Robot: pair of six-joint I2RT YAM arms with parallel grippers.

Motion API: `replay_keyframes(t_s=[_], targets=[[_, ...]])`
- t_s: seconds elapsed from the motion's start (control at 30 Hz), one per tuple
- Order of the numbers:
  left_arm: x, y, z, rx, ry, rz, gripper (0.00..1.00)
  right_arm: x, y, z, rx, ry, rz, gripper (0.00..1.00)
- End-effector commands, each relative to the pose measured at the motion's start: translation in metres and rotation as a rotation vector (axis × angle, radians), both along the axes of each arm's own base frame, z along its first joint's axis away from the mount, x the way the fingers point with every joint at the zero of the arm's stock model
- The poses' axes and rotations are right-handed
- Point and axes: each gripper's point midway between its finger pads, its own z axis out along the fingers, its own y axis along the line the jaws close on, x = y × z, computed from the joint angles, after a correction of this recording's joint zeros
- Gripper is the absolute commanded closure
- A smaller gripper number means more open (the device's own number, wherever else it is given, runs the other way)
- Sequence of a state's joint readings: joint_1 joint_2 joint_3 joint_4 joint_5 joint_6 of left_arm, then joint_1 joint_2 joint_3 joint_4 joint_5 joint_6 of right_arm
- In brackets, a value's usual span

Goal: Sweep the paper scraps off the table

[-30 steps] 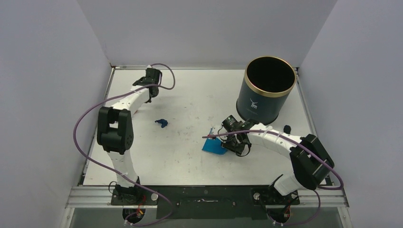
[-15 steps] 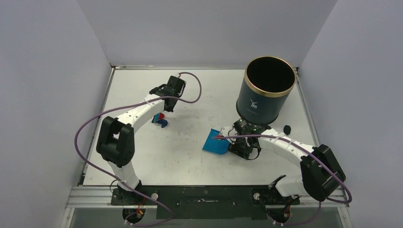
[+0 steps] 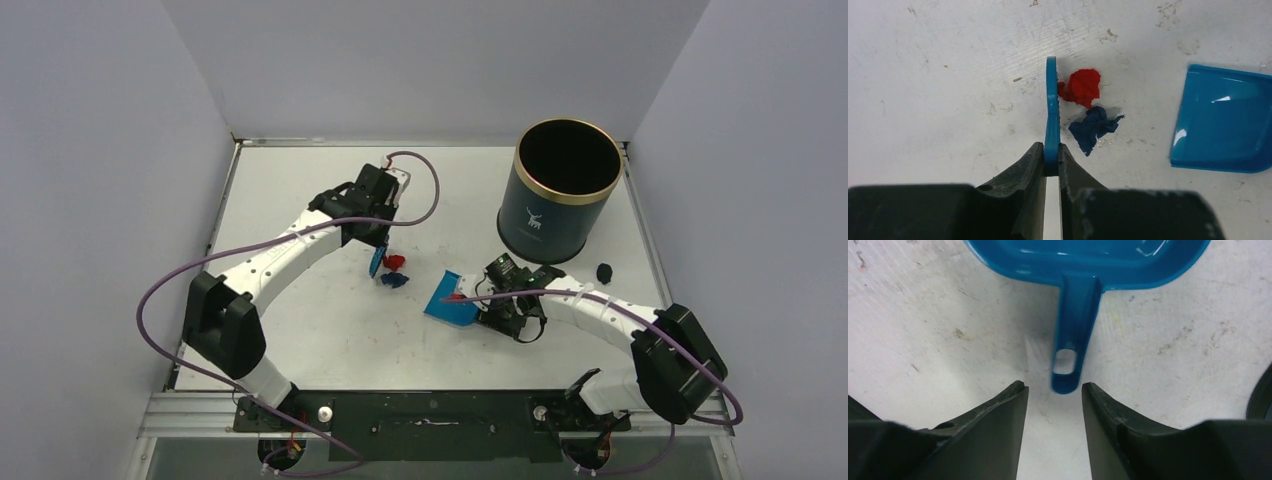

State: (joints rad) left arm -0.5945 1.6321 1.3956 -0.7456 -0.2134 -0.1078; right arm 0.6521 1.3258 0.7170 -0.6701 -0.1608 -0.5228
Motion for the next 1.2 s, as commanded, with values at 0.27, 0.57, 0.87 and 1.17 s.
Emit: replay_keyframes(t_s=[0.27,0.57,0.87,1.17], targets=[[-0.009,0.030,0.060,0.024,-0.111,0.092,1.00,0.019,0.003,0.037,-0.110,-0.007,0.056,0.94],[0.004,0.022,0.025,0.080,-0.015,0.110,1.00,0.022,-0.006,0.053,-0.221,0.032,0.090,0.95],[0.004,0.018,0.012,0.008,0.009,0.109,1.00,0.034,0.022,0.056,0.000,-0.130,0.058,0.34],[-0.002,0.003,0.003,-0.115,0.032,0.072,1.00,0.051,0.042,0.038,0.115,-0.187,0.067,0.29]])
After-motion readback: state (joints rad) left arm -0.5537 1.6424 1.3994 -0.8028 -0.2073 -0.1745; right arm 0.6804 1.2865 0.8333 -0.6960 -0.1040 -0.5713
